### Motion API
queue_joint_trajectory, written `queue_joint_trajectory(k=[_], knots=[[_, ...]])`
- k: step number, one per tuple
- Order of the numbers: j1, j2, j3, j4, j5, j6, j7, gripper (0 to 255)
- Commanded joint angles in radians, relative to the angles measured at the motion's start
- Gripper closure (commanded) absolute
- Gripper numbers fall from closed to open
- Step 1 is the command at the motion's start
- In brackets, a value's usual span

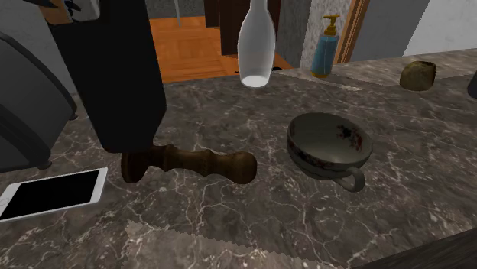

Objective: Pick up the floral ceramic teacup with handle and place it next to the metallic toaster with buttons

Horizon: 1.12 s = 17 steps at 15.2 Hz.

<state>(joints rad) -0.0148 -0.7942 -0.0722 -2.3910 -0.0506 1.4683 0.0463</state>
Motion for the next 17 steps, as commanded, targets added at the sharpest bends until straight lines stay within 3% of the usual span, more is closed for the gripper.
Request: queue_joint_trajectory(k=[1,9,17], knots=[[0.0,0.0,0.0,0.0,0.0,0.0,0.0,0],[-0.019,0.196,-0.029,-0.059,-0.059,0.3,-0.006,0],[-0.04,0.46,-0.059,-0.022,-0.109,0.573,-0.001,0]])
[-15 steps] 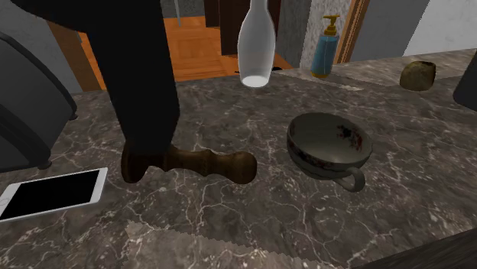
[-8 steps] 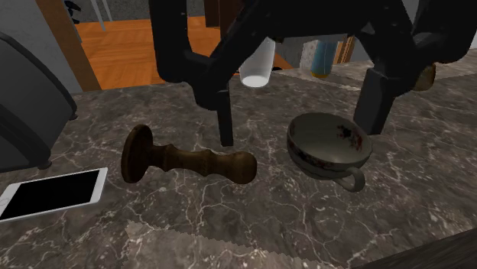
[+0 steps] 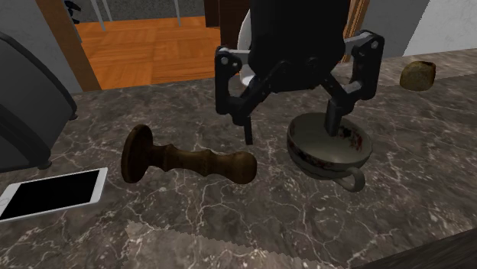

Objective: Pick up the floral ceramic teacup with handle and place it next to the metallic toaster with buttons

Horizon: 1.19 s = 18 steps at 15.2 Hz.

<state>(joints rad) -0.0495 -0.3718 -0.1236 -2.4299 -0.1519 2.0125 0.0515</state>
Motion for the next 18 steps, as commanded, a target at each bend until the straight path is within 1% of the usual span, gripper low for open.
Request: queue_joint_trajectory(k=[1,7,8,15,18], knots=[[-0.008,0.073,-0.011,0.028,-0.013,0.059,-0.005,0],[-0.023,0.293,-0.032,0.125,-0.038,0.219,0.003,0],[-0.024,0.294,-0.032,0.126,-0.038,0.22,0.003,0],[-0.031,0.357,-0.041,0.085,-0.042,0.324,0.003,0],[-0.031,0.357,-0.041,0.085,-0.042,0.324,0.003,0]])
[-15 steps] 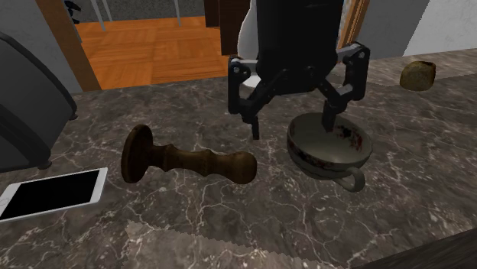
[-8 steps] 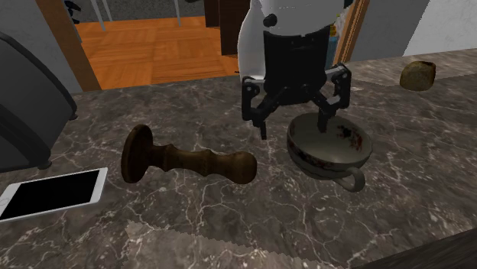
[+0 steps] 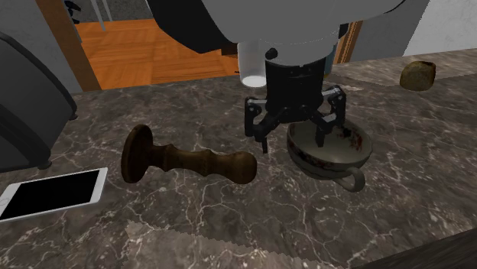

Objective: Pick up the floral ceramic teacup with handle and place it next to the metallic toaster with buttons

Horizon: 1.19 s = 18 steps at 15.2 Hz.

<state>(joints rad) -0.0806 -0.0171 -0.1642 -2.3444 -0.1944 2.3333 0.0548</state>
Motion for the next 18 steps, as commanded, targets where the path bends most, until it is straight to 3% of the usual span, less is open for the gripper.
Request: queue_joint_trajectory(k=[1,5,6,15,18], knots=[[0.0,0.002,0.0,-0.001,0.0,0.003,0.0,0],[0.0,0.002,0.0,0.0,0.0,0.003,0.0,0],[0.0,0.002,0.0,0.0,0.0,0.003,0.0,255],[0.0,0.002,0.0,-0.001,0.0,0.003,0.0,255],[0.001,-0.024,0.001,0.015,0.002,-0.038,-0.005,255]])
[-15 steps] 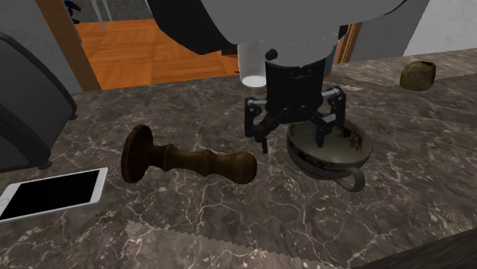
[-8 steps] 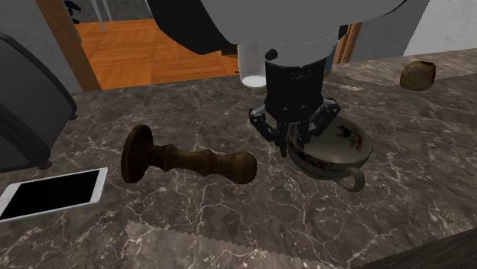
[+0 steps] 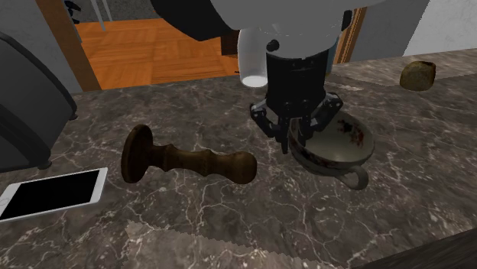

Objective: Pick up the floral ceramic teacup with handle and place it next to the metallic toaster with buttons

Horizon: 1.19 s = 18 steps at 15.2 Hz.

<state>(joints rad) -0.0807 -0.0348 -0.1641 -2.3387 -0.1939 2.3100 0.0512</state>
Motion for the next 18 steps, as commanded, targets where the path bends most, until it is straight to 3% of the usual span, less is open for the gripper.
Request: queue_joint_trajectory(k=[1,18], knots=[[0.001,-0.014,0.001,0.015,0.002,-0.028,-0.002,255],[0.007,-0.12,0.01,0.141,0.012,-0.259,-0.028,255]])
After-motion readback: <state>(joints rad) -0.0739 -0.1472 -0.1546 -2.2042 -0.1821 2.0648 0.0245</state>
